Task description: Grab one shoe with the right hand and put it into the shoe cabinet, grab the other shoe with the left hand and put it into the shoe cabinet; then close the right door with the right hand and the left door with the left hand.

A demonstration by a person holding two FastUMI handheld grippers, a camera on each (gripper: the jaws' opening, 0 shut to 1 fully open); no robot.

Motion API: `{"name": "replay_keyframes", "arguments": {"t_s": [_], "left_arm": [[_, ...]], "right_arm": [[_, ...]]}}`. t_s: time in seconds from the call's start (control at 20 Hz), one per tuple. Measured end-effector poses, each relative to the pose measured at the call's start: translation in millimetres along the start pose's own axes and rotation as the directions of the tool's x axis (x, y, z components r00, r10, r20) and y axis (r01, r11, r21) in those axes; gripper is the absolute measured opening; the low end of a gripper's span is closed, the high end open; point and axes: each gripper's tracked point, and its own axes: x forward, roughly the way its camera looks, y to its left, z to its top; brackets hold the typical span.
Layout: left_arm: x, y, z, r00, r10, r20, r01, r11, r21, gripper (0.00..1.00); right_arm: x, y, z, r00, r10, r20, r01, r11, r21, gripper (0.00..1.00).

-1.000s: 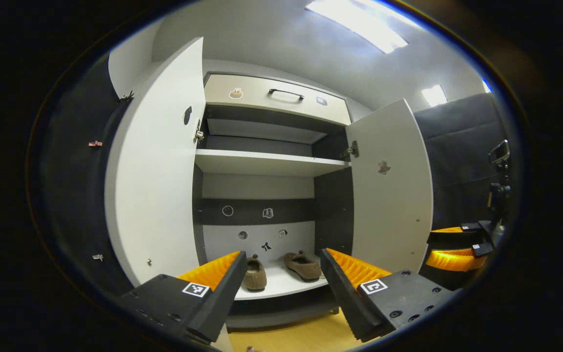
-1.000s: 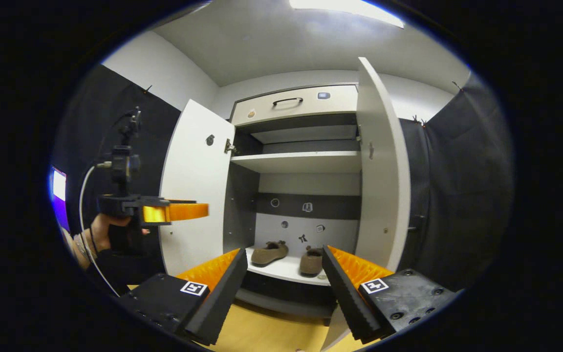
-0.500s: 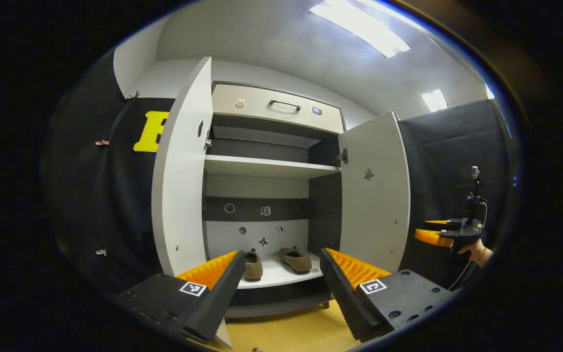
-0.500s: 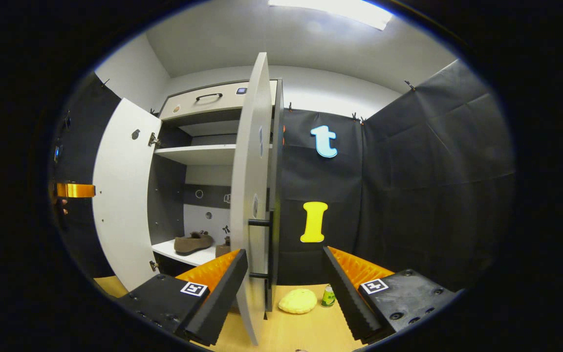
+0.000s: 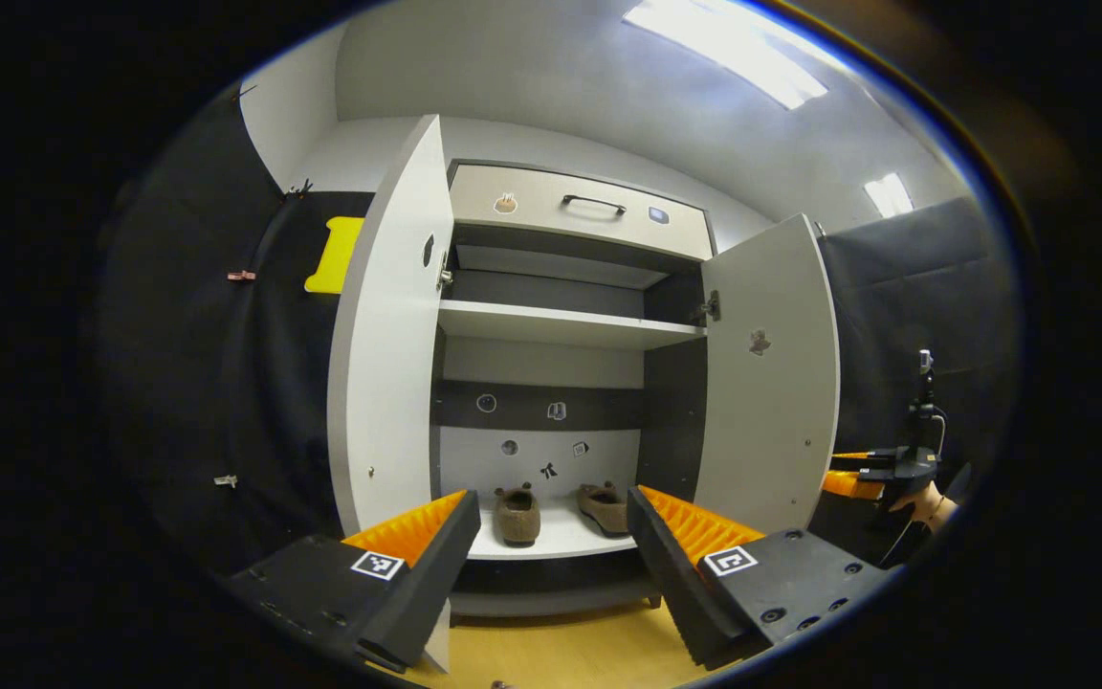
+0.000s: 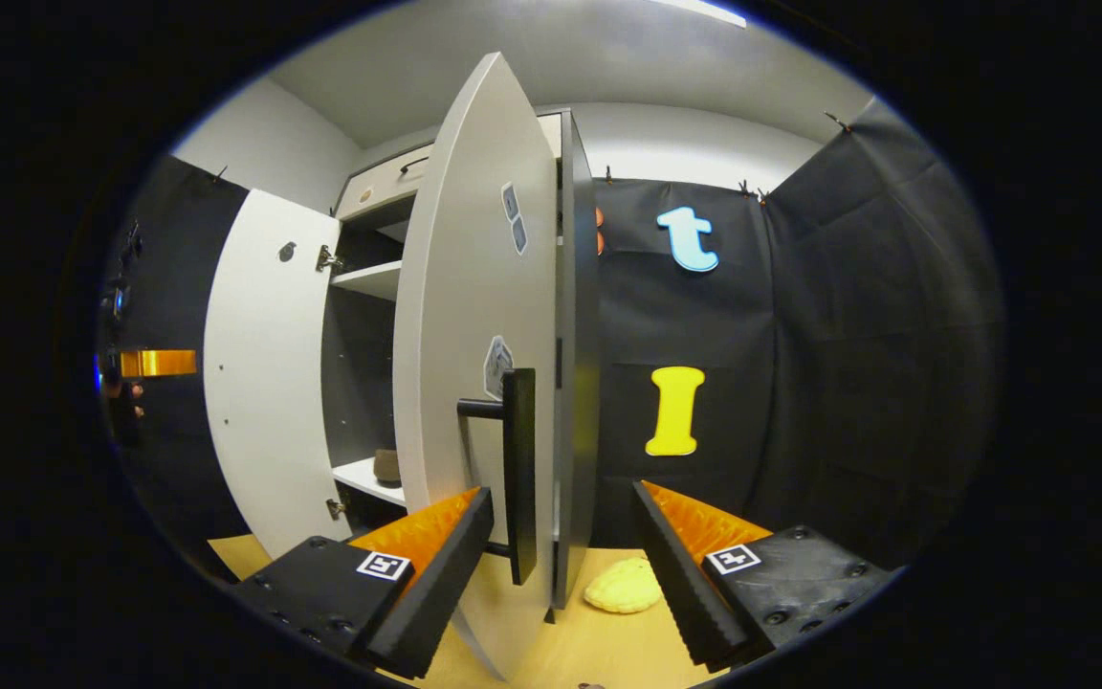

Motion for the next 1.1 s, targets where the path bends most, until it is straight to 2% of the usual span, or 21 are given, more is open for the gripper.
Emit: {"name": "replay_keyframes", "arguments": {"t_s": [0.45,0.65,0.85,1.1], "left_arm": [[-13,25,-6,0.996,0.089,-0.014,-0.089,0.996,-0.010,0.98],[-27,48,-11,0.990,0.139,-0.037,-0.139,0.990,-0.005,0.98],[-44,73,-15,0.979,0.193,-0.057,-0.193,0.981,0.013,0.97],[-74,113,-17,0.957,0.282,-0.061,-0.281,0.959,0.032,0.97]], "right_arm": [[38,64,-7,0.990,0.140,-0.019,-0.139,0.990,0.026,0.96],[64,97,-13,0.983,0.183,-0.019,-0.181,0.980,0.081,0.96],[100,137,-17,0.978,0.210,-0.006,-0.210,0.977,0.020,0.99],[147,166,-24,0.979,0.203,-0.005,-0.203,0.979,0.023,0.98]]}}
